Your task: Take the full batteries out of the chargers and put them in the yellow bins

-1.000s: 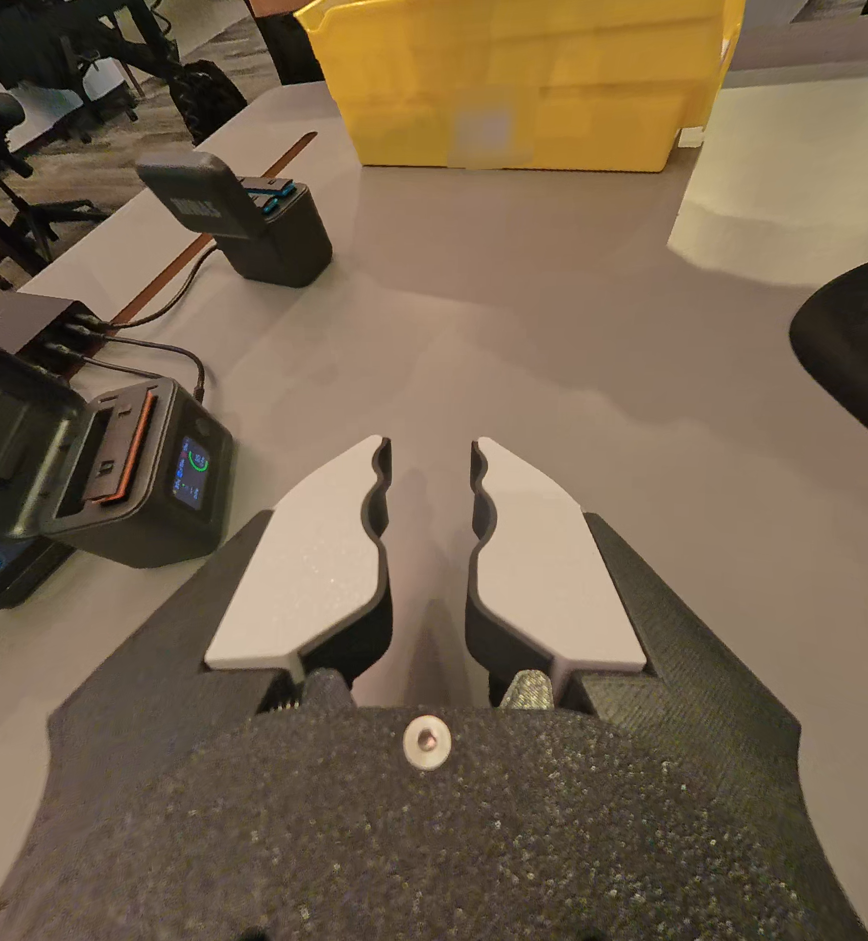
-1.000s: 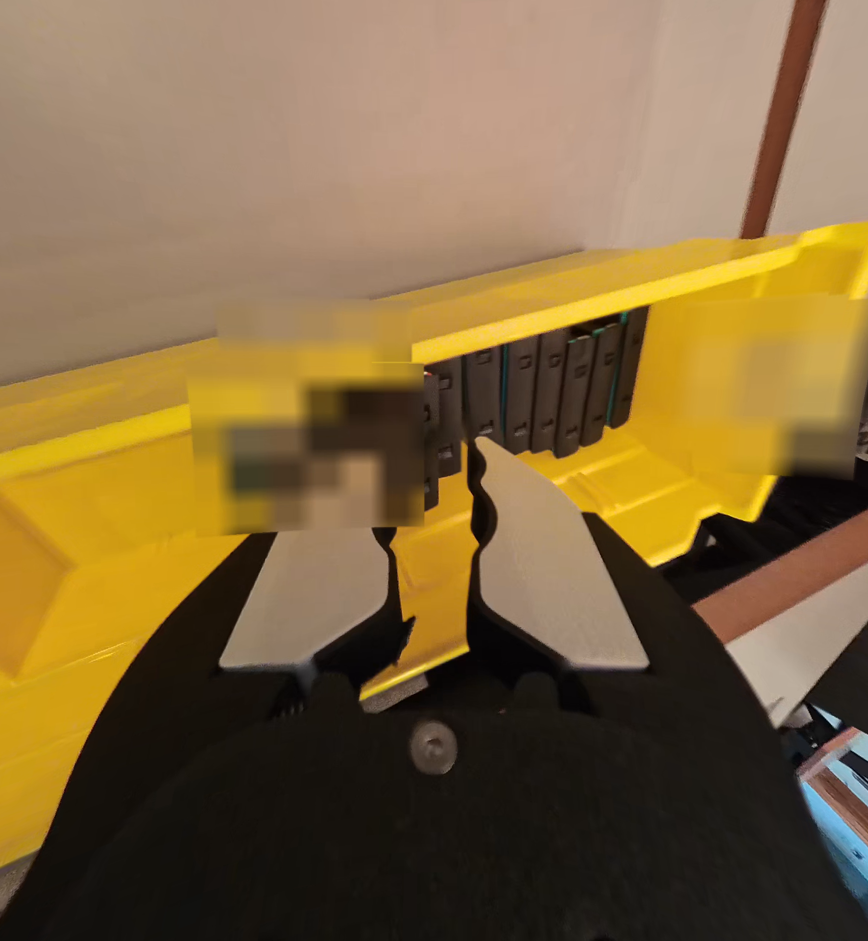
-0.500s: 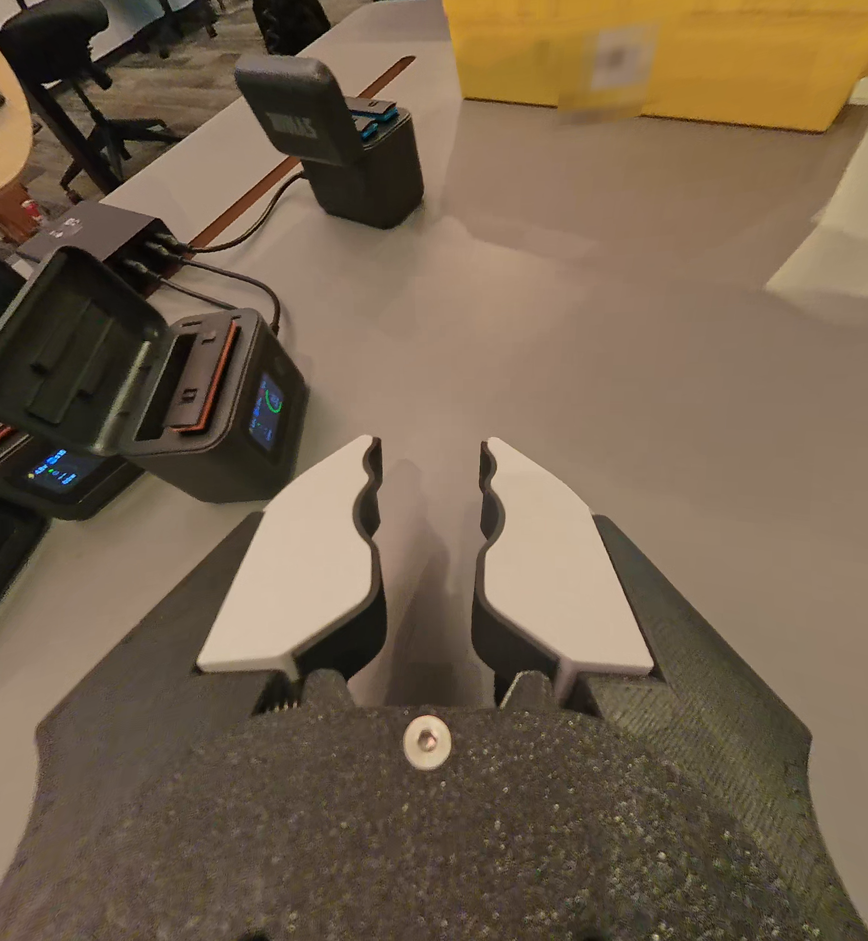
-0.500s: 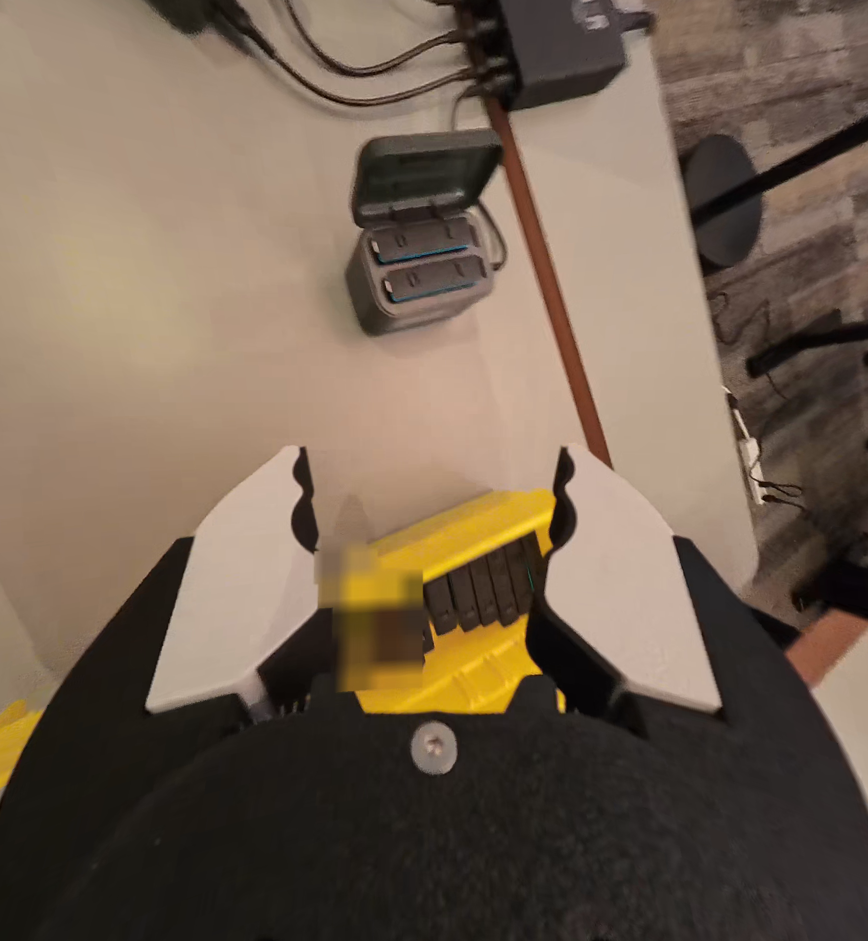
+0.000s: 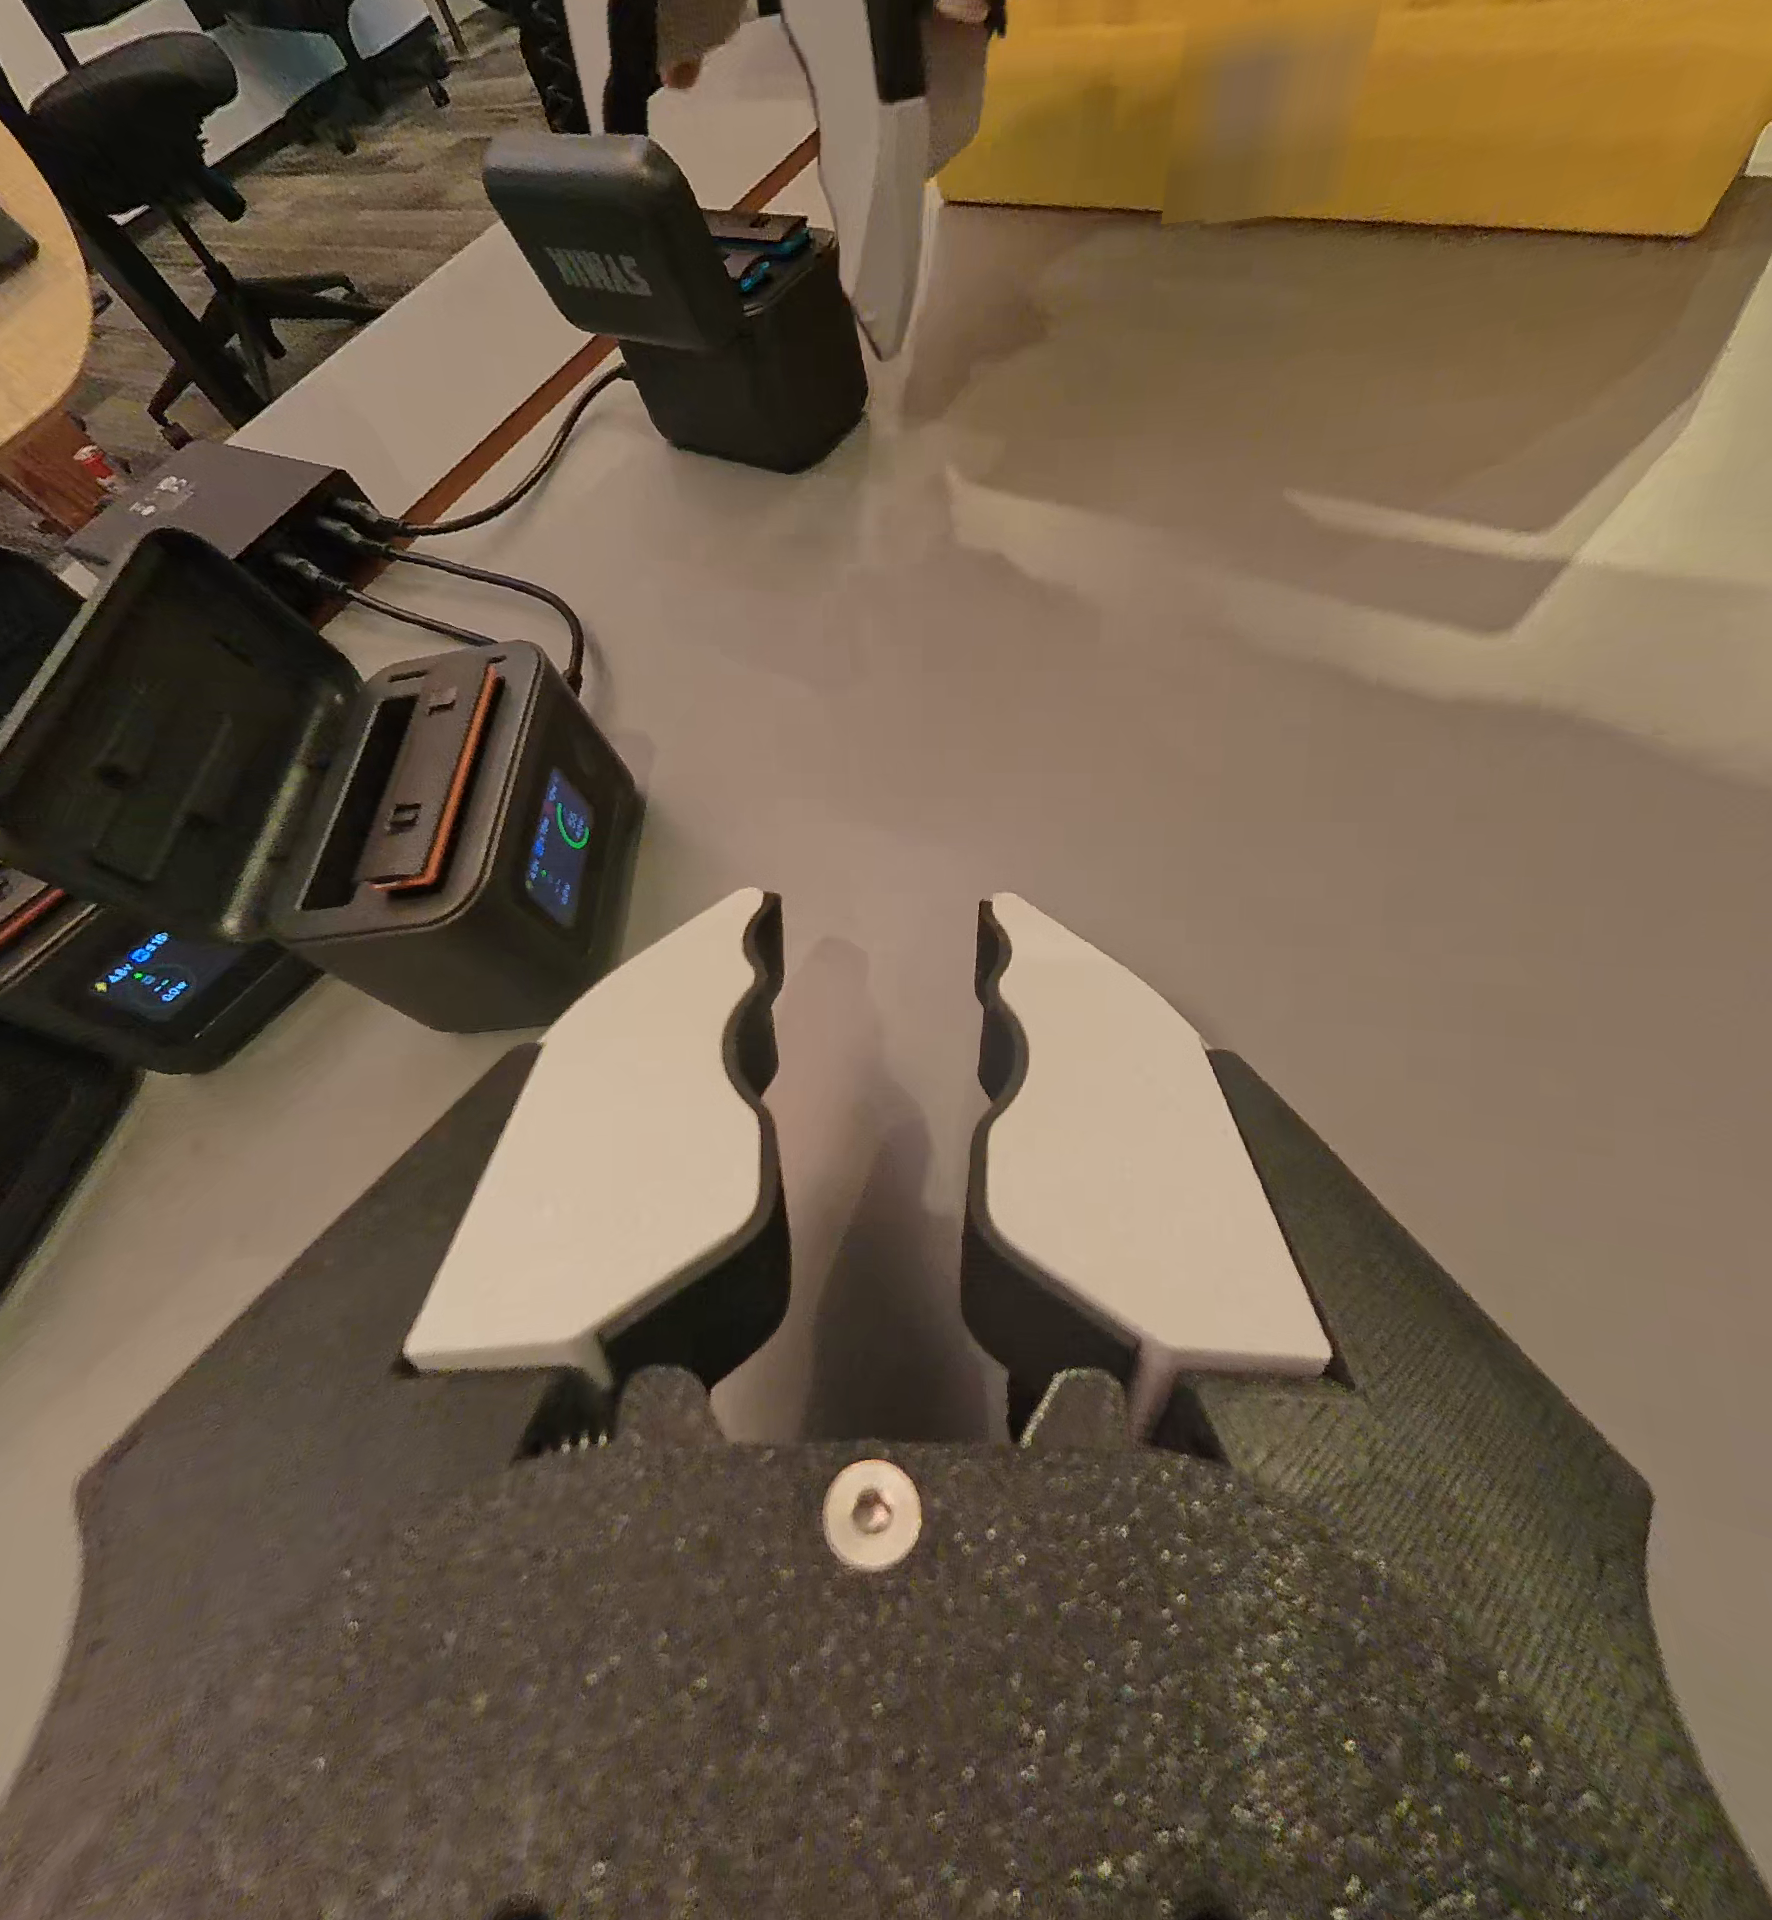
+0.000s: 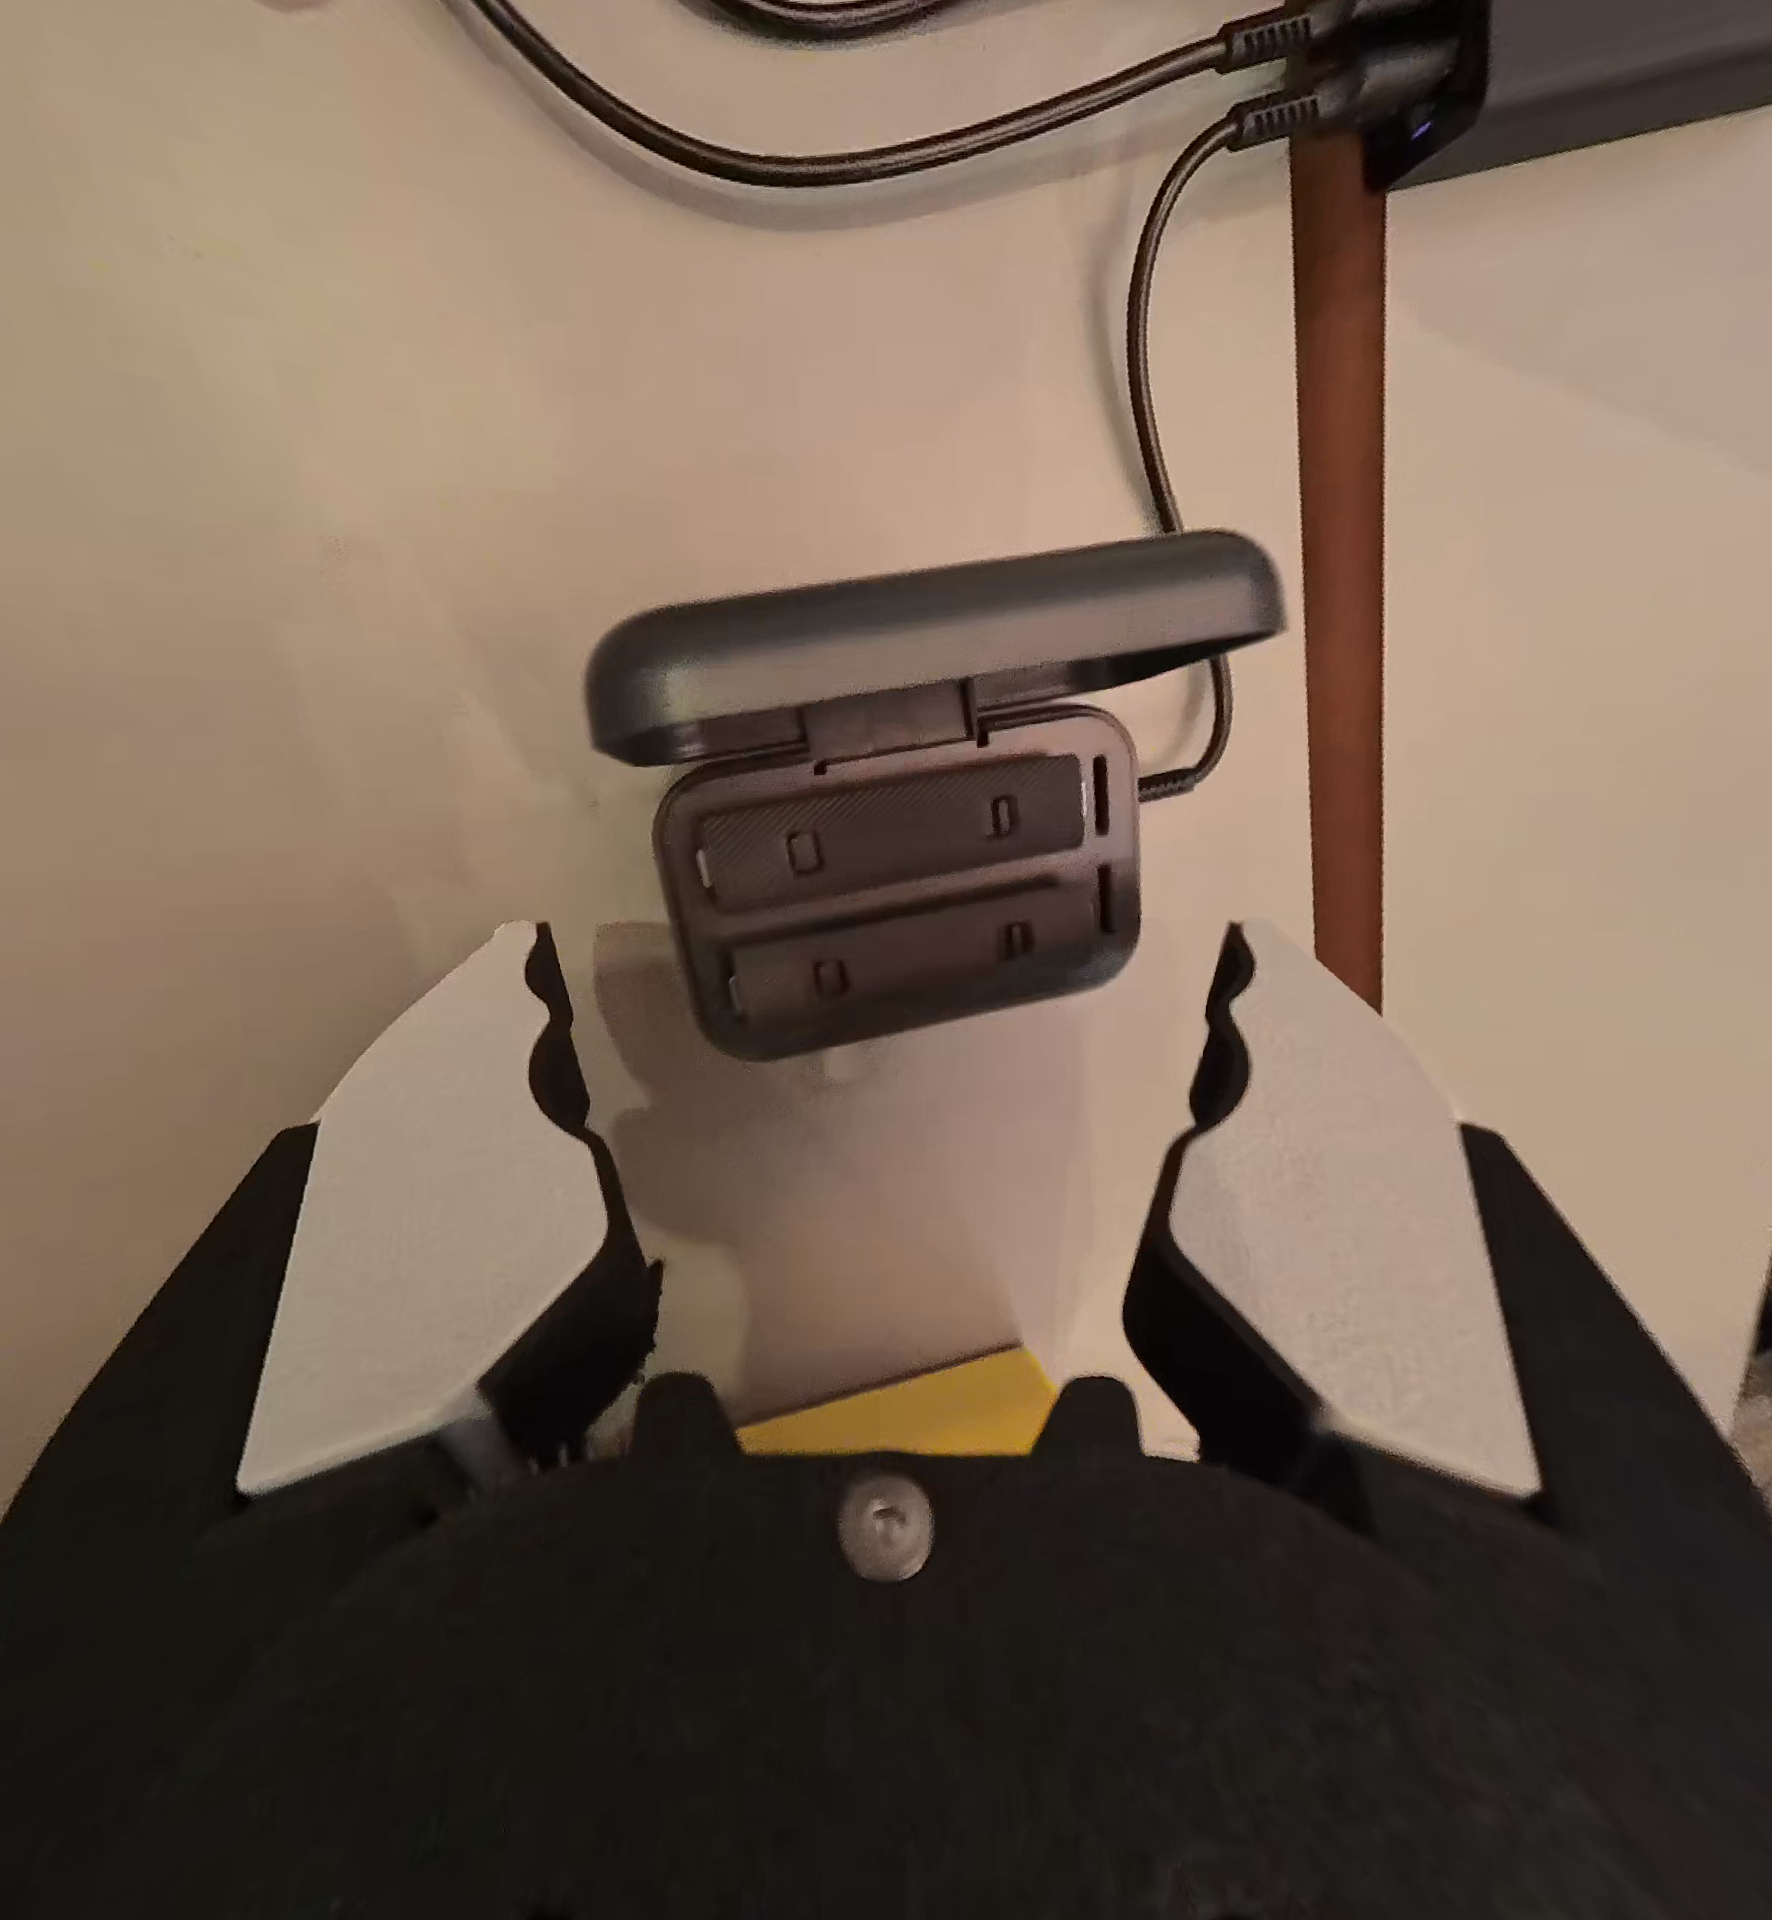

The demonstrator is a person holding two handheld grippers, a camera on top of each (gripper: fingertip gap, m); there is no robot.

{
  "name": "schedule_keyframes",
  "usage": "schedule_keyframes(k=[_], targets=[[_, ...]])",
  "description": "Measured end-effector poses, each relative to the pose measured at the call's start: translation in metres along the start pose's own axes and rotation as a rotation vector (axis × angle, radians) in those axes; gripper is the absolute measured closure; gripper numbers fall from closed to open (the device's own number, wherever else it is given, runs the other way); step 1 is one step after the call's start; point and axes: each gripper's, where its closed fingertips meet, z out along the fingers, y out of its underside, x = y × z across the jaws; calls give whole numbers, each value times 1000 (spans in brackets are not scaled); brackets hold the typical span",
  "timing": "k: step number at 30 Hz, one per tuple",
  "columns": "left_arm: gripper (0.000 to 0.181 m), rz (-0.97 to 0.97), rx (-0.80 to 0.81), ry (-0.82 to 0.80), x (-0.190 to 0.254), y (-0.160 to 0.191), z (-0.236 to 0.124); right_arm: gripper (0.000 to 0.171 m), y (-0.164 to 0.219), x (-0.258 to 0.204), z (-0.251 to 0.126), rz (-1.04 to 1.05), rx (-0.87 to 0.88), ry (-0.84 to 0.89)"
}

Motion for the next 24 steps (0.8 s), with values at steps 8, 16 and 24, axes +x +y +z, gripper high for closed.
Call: schedule_keyframes(k=[8,16,24], targets=[[147,10,-1,9,1,0,0,76,-2,2,15,-7,35,-50],[147,21,0,17,4,-1,-1,80,-6,-9,13,185,-66,-19],[148,19,-18,17,6,1,-1,80,-41,-36,16,609,-162,74]])
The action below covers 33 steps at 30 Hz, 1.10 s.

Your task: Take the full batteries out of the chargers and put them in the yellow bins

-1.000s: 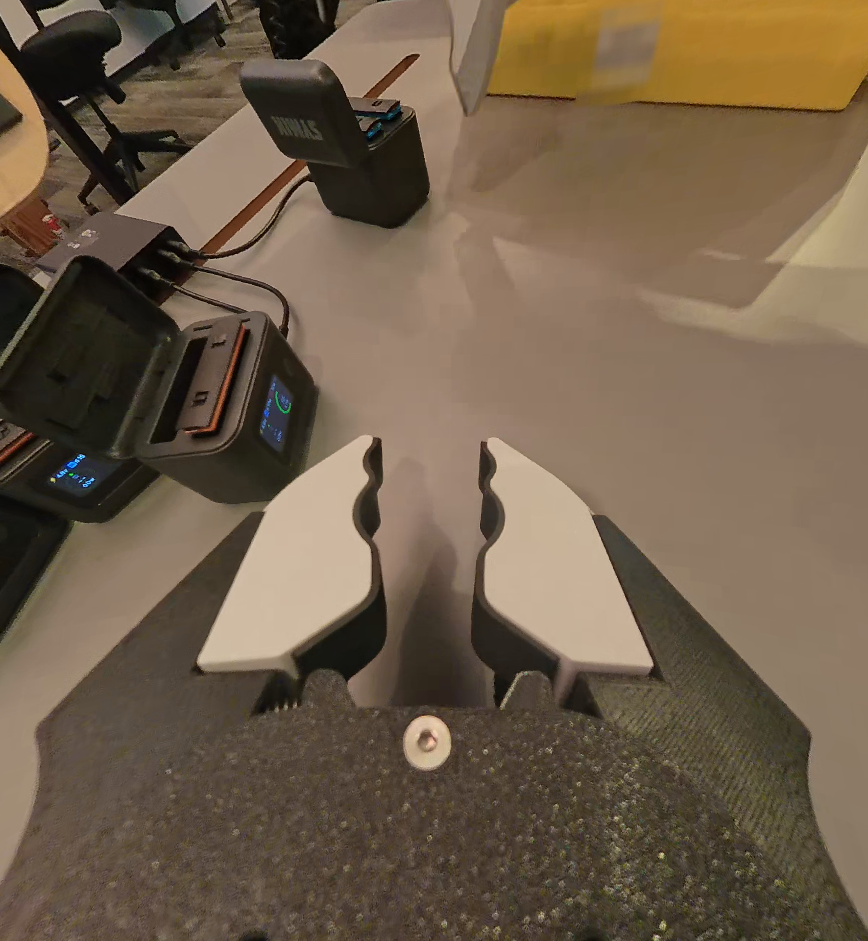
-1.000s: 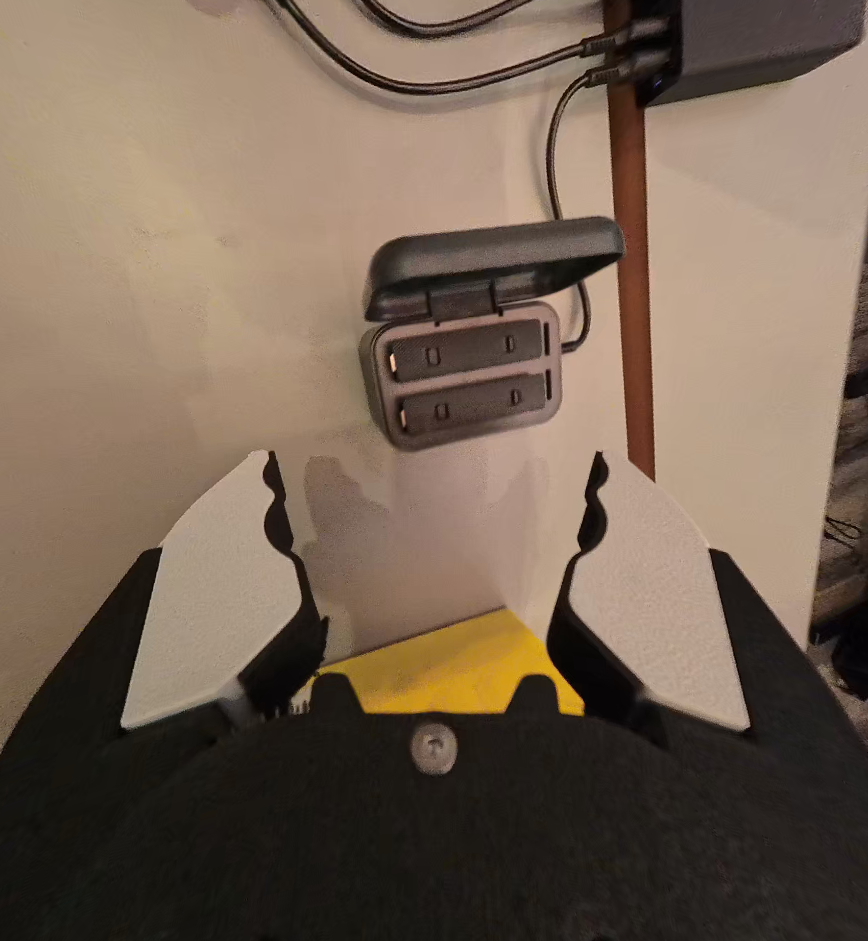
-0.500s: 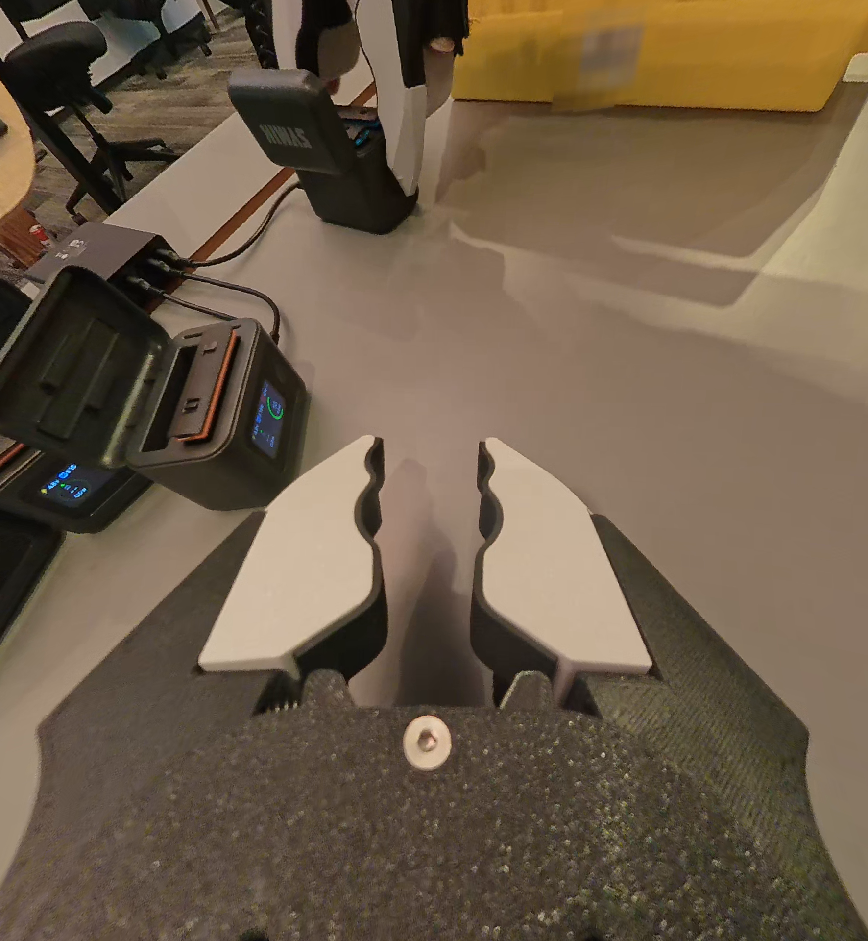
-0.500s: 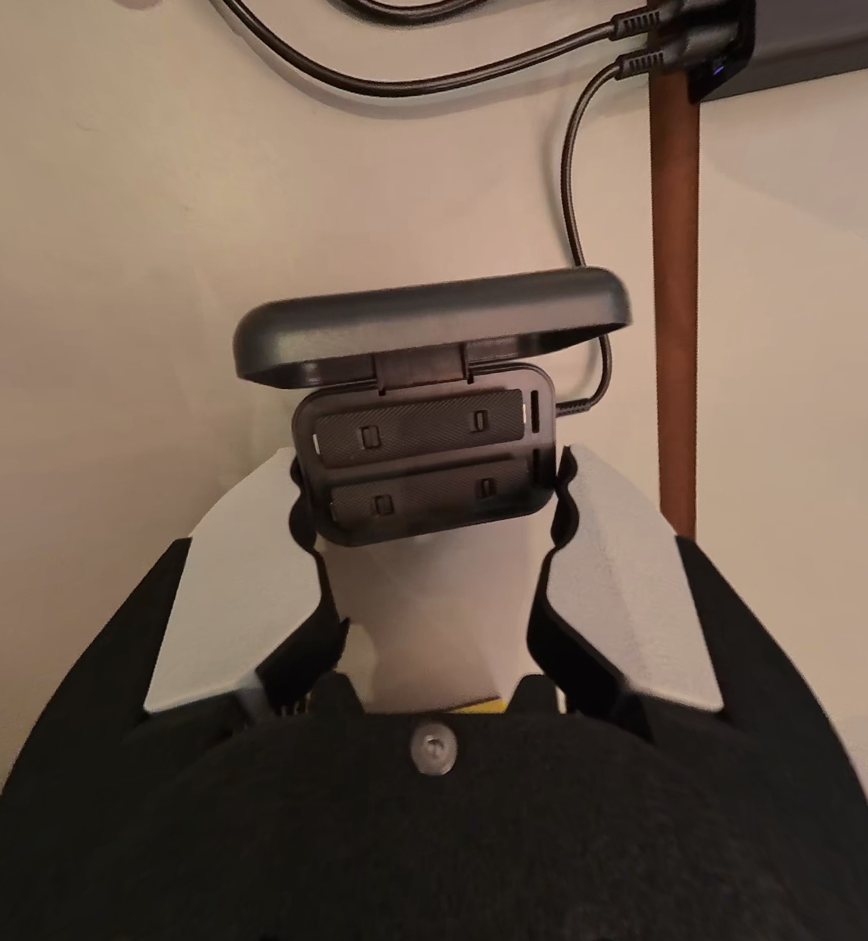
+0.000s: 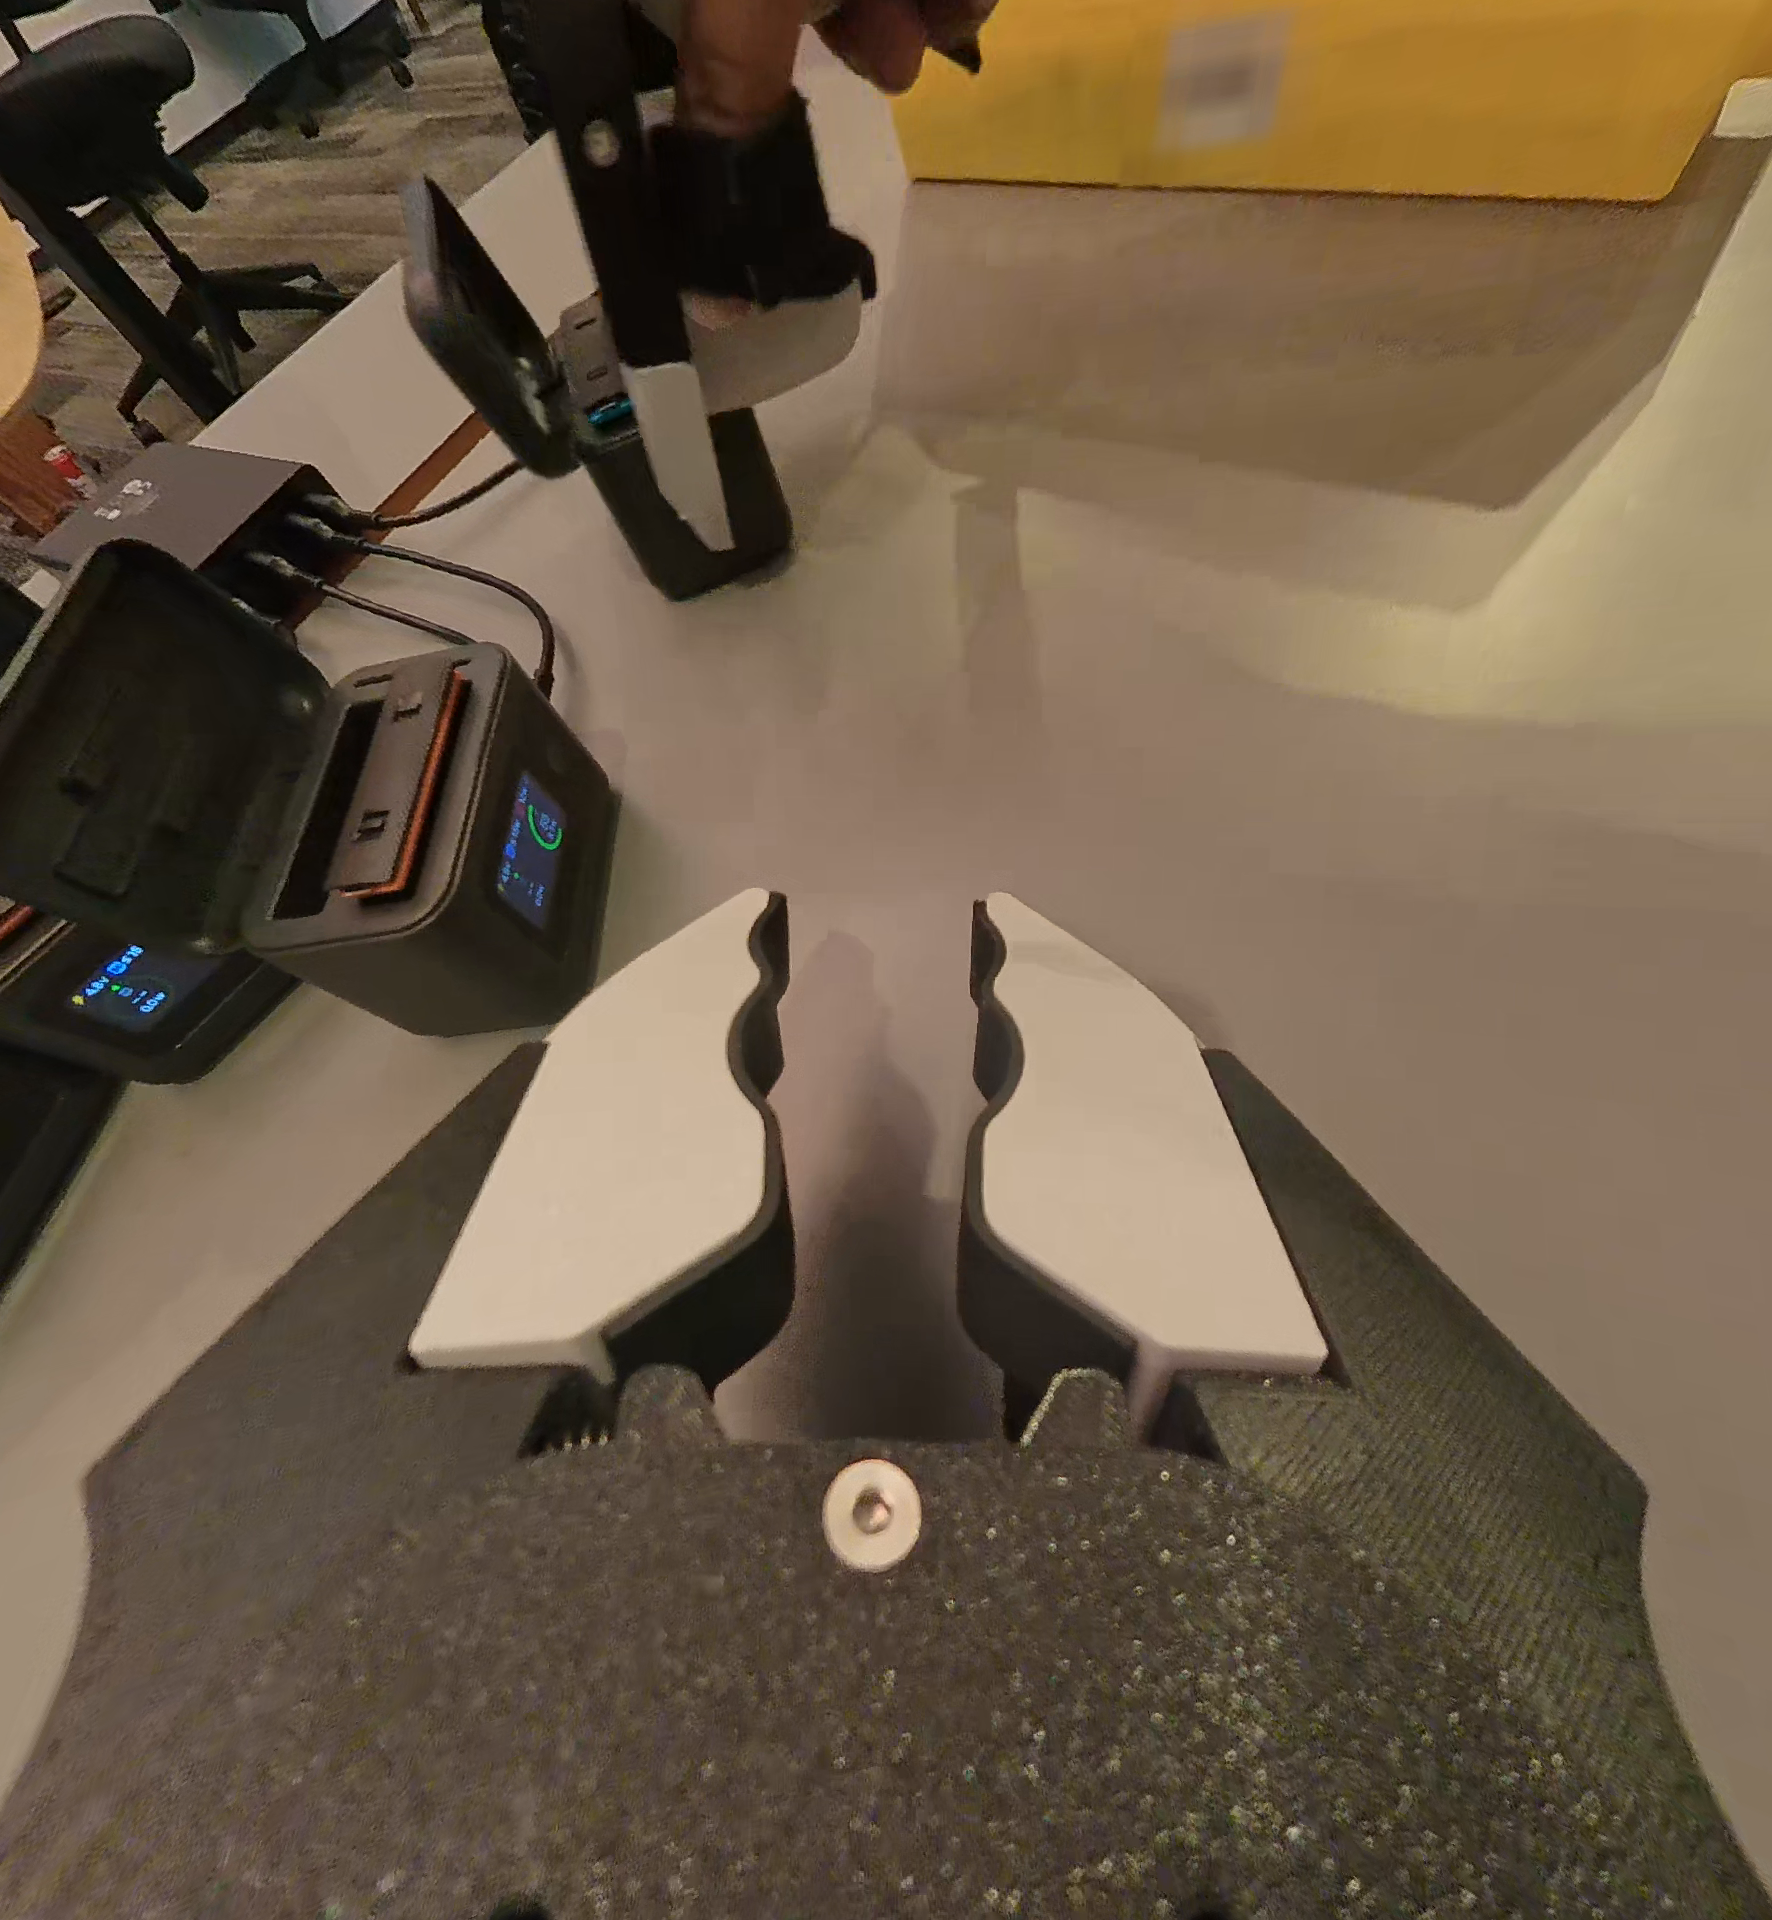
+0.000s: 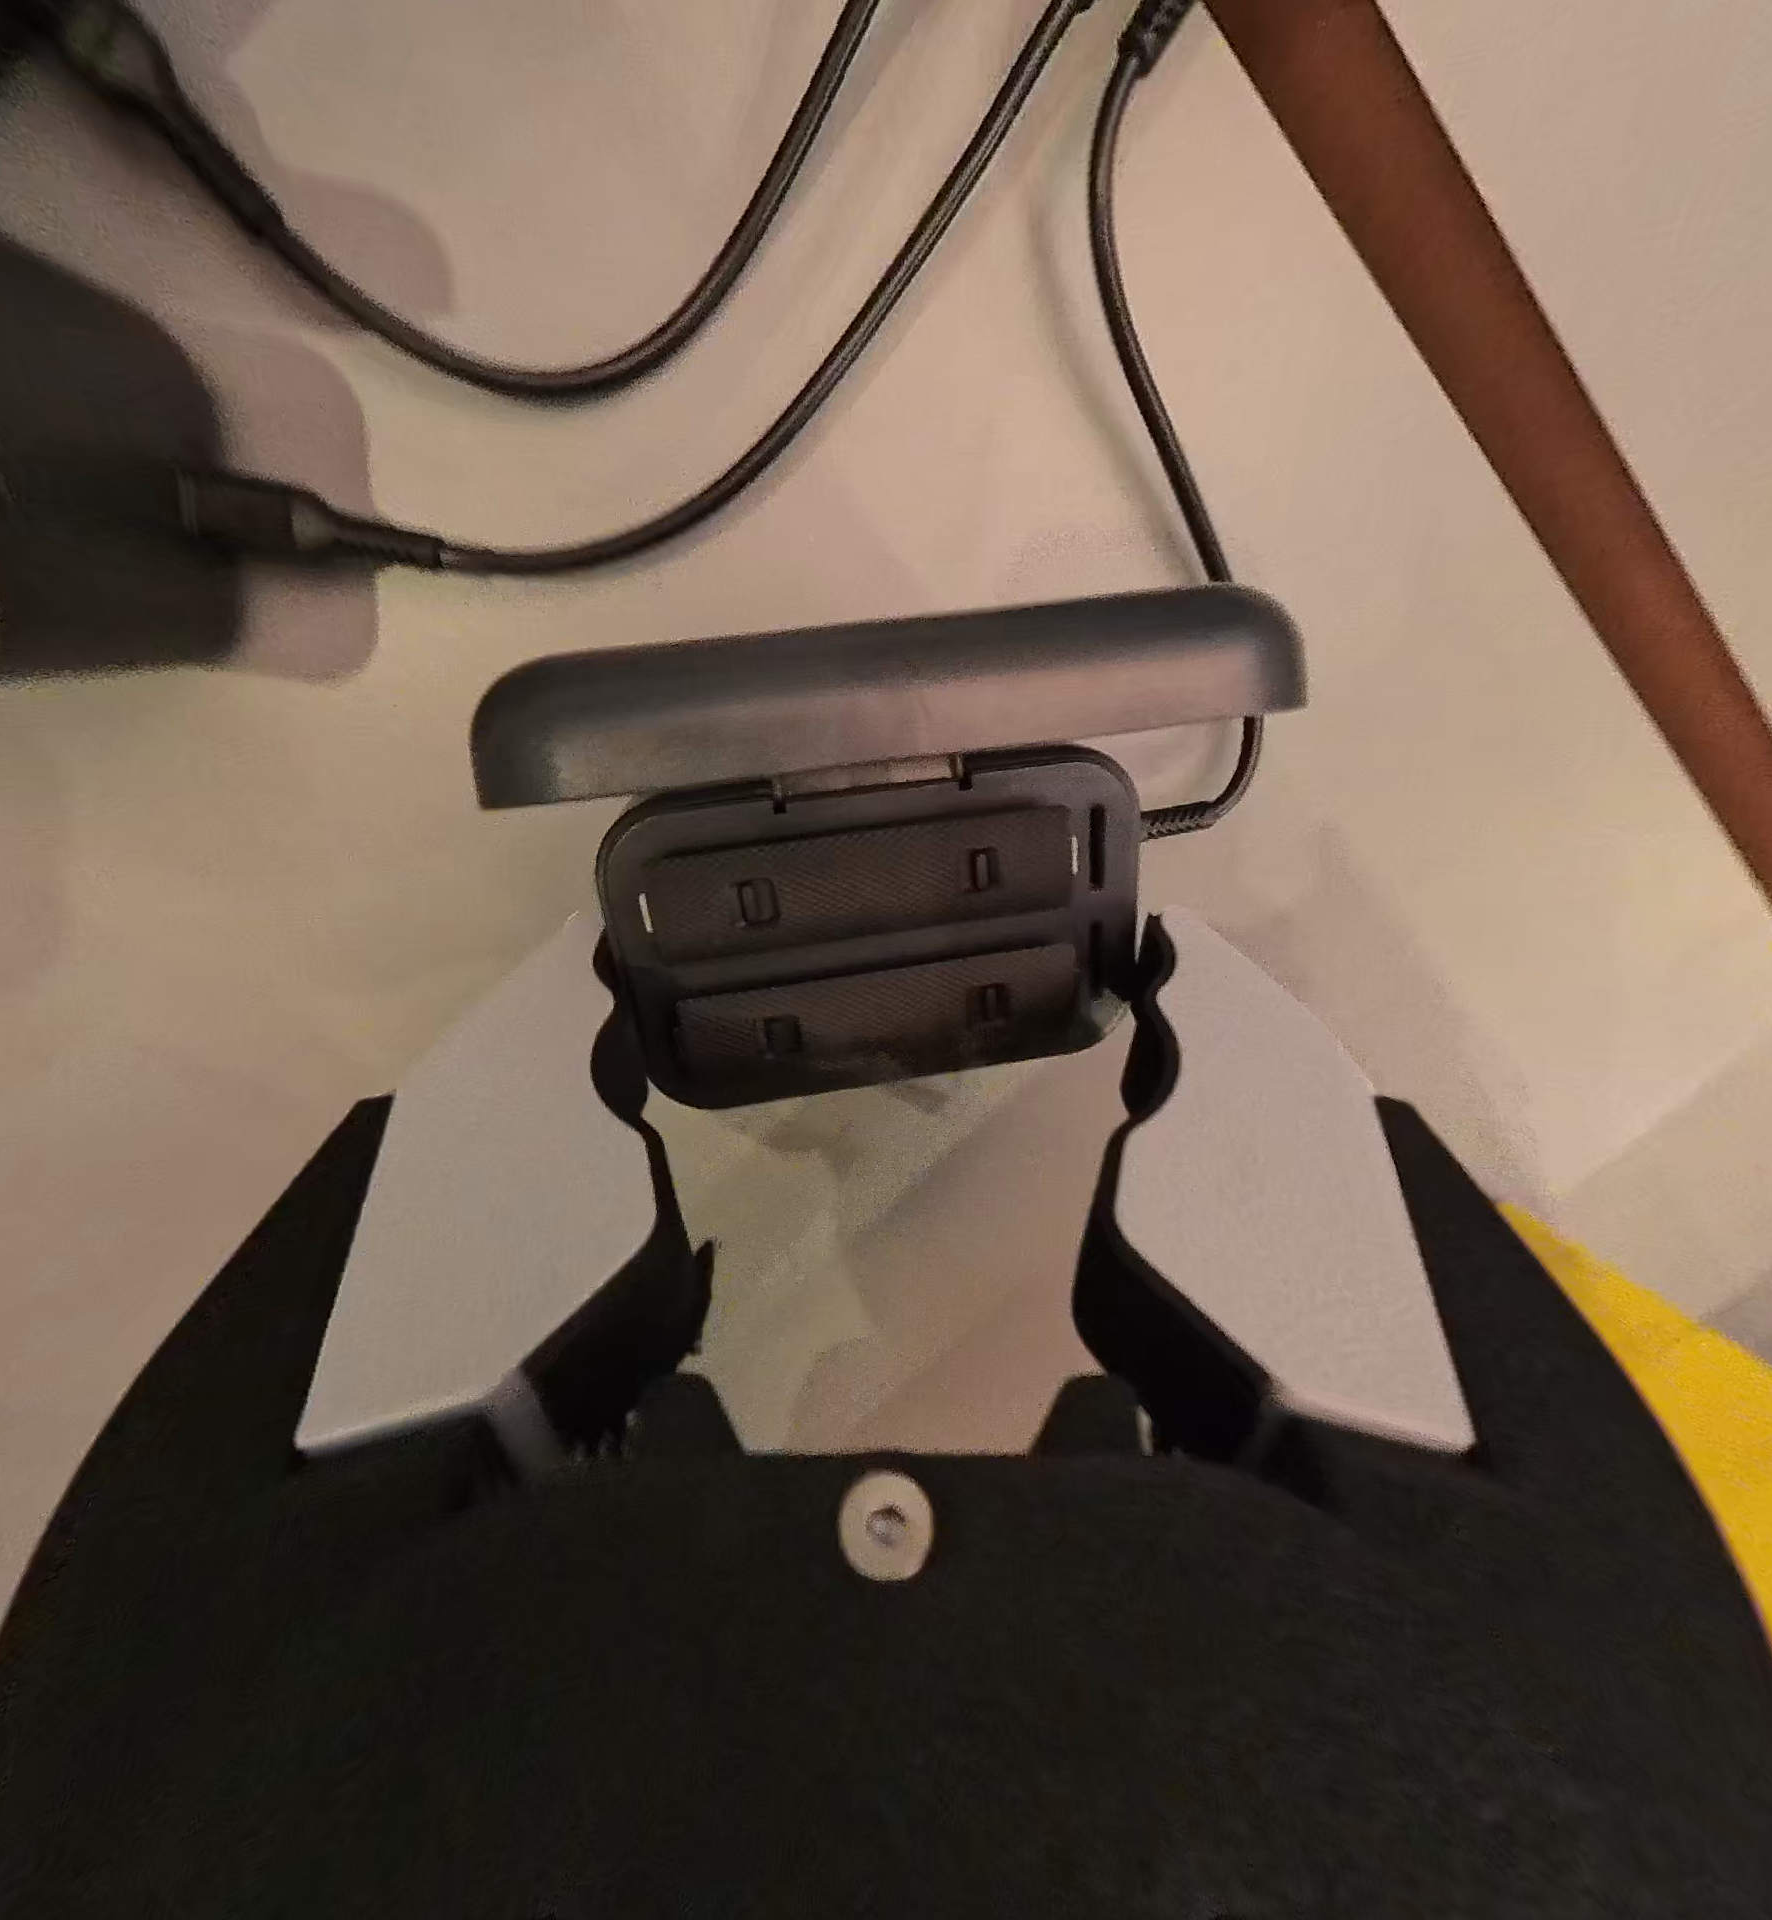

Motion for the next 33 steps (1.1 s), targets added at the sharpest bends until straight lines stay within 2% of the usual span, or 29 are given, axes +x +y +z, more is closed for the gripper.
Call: schedule_keyframes(k=[15,22,28,33], targets=[[149,7,-22,6,5,5,-1,80,-27,-18,3,425,-76,73],[150,13,-38,4,5,8,0,79,-42,-20,3,645,63,123],[150,13,-42,2,5,9,0,79,-46,-20,4,661,77,167],[149,12,-47,4,5,10,0,72,-43,-23,13,693,76,102]])
